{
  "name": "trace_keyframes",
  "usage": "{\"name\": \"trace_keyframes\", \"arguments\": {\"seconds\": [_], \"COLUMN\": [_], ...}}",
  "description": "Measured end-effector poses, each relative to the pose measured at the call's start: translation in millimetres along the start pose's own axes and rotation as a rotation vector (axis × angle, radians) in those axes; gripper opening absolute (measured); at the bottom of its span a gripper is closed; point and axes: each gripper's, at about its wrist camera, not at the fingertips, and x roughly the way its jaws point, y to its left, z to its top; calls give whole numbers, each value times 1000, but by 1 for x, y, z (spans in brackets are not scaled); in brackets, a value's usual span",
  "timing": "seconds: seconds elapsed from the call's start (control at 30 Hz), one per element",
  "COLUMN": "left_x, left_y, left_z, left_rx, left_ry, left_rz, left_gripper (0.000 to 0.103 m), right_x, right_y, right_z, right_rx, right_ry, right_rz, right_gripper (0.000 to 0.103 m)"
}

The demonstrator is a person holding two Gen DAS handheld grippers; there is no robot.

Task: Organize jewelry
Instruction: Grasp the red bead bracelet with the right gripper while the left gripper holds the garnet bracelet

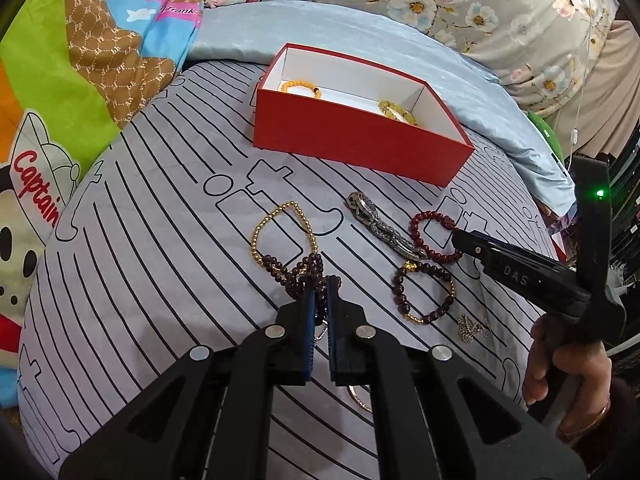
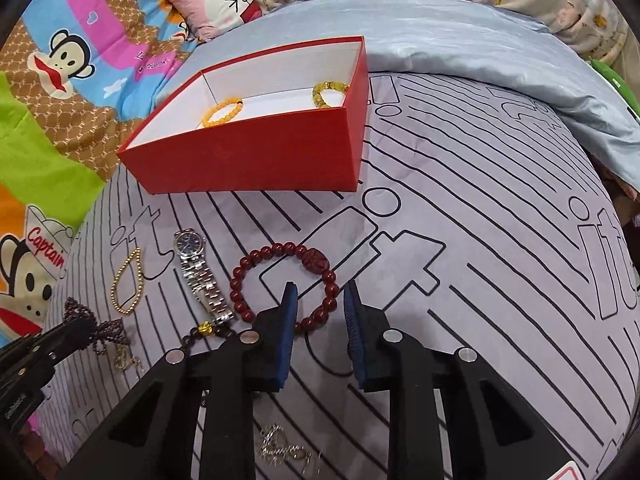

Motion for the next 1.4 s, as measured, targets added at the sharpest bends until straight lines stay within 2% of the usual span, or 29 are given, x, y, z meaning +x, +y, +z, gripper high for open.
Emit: {"name": "trace_keyframes", "arguments": {"seconds": [0.23, 0.37, 0.53, 0.67, 1.1, 1.4], "left_x": [4, 5, 7, 5, -12, -31], "left_y": [2, 3, 3, 1, -4, -13], "left_z": [0, 0, -1, -3, -1, 18], "left_rx": [-1, -4, -8, -5, 2, 30], "left_ry": [10, 12, 18, 18, -13, -59], "left_rz": [2, 0, 1, -1, -20, -39], "left_gripper": [5, 5, 5, 5, 5, 5], "right_x": [12, 15, 14, 7, -47, -88], "right_y": [6, 9, 8, 7, 11, 18], "right_z": [9, 11, 9, 5, -10, 2], "right_rx": [-33, -57, -56, -38, -19, -52], "right_ry": [-8, -16, -18, -19, -97, -167], "right_rz": [-18, -33, -23, -2, 34, 38], "right_gripper": [20, 14, 9, 8, 7, 7]}}
